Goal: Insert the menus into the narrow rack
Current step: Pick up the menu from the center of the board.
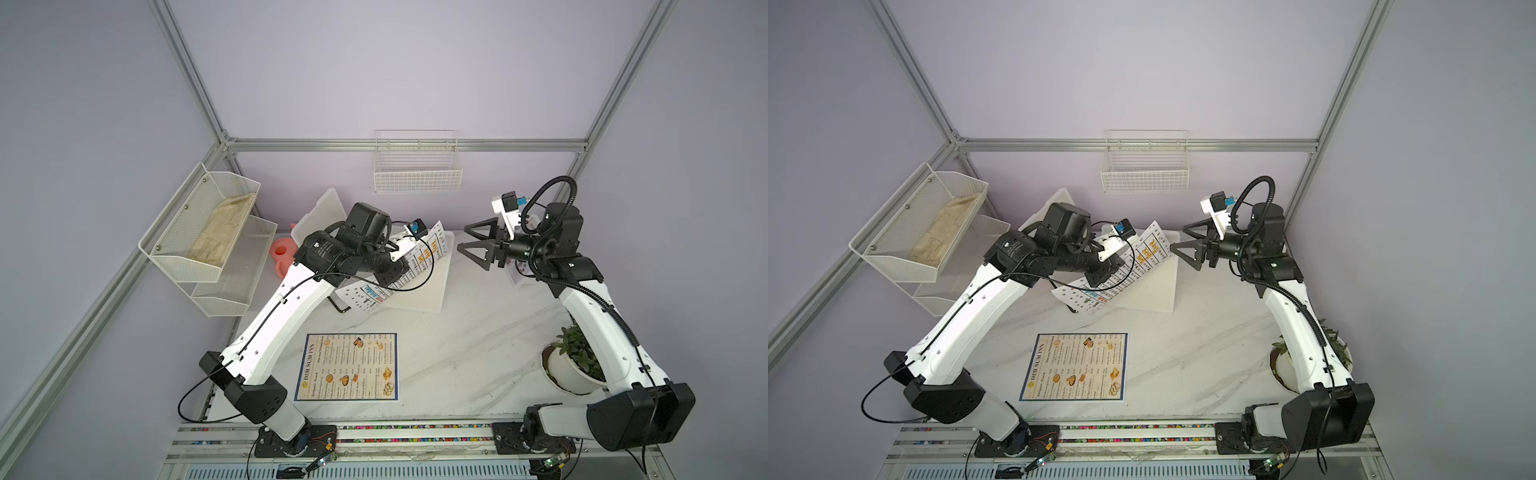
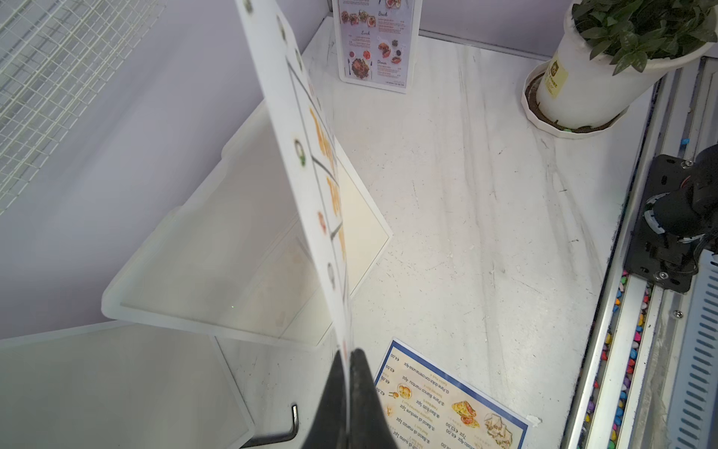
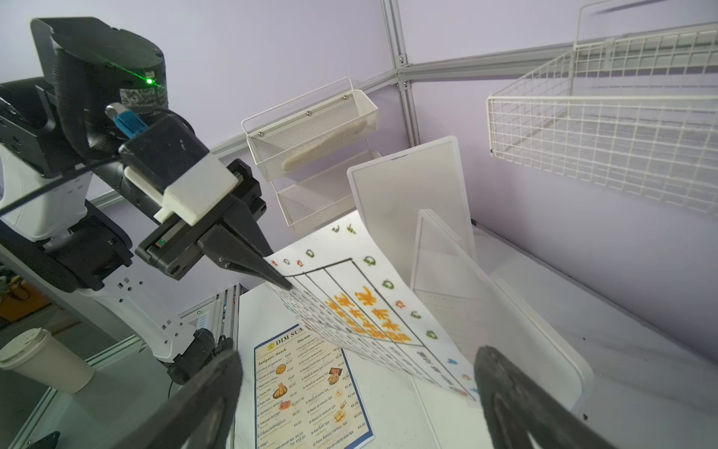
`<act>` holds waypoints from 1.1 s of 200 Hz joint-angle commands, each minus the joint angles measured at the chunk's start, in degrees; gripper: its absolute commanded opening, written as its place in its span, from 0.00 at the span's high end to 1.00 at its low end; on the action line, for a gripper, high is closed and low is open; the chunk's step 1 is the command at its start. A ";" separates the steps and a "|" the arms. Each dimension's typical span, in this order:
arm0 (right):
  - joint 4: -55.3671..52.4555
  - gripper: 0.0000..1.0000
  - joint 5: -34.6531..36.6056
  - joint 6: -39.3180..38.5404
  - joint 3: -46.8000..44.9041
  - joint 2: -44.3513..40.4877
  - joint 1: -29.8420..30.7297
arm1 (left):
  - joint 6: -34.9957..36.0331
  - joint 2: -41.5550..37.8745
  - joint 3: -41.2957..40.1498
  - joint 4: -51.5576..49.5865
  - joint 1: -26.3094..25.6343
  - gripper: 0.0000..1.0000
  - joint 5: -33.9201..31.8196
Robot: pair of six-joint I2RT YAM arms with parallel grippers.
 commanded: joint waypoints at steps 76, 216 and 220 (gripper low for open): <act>-20.01 0.05 -6.34 -20.76 15.12 11.42 5.64 | 4.27 -2.32 3.63 -0.99 -3.70 1.00 -3.31; -19.72 0.39 -9.05 -20.40 14.46 10.26 8.00 | 4.45 -1.88 5.43 -0.33 -3.80 1.00 -8.40; -19.92 0.40 -9.05 -20.55 14.49 10.21 7.97 | 4.45 -1.88 5.47 -0.37 -3.80 1.00 -8.41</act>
